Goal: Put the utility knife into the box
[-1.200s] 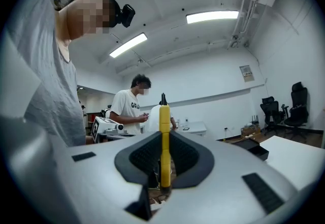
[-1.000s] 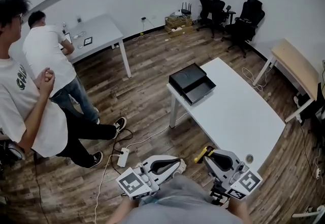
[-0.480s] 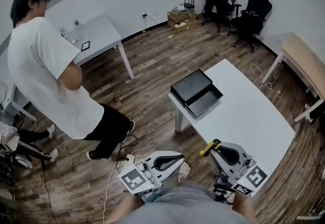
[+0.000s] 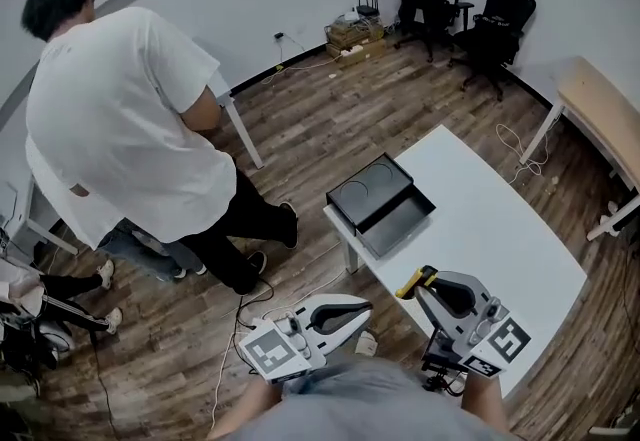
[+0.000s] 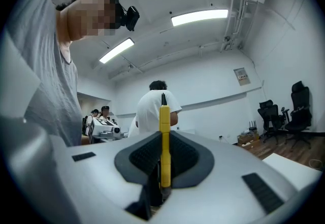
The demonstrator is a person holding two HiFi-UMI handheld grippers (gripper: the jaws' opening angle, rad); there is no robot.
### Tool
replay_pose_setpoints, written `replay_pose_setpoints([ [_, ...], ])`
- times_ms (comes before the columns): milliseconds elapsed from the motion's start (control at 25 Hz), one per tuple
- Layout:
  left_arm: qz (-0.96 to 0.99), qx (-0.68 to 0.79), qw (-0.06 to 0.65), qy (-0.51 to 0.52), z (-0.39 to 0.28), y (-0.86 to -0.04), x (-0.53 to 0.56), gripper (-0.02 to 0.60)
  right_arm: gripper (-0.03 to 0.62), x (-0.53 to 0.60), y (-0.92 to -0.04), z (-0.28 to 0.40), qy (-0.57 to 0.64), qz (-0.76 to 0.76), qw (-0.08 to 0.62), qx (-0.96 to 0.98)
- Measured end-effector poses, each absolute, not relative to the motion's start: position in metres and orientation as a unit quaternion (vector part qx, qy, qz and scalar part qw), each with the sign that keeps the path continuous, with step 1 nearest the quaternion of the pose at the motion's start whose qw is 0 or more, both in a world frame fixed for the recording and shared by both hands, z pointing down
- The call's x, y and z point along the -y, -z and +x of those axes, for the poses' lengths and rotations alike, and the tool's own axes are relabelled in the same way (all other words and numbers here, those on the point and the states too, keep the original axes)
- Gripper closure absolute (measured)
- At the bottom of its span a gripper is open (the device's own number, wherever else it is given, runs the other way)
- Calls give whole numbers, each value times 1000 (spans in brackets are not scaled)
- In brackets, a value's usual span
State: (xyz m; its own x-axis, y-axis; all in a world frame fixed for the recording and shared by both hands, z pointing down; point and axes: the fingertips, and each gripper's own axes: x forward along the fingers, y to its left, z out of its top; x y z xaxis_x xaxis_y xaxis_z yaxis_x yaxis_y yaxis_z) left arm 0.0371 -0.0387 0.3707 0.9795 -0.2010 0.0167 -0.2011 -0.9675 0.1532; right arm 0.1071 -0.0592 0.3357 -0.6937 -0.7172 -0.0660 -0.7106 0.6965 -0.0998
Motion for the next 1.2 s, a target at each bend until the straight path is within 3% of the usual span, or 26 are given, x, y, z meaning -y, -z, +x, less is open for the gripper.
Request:
replay_pose_setpoints([
  [680,992,117,33,38,32,-363,76,565,545,104,-331,116,14,-386,45,-921],
  [880,990,115,73,23,31,-368,81,563,545,116,-327,116,12,-391,33,-920],
  [1200,991,107,81,26,28,-374,87,563,545,132,-333,117,-10,-393,-13,-920],
])
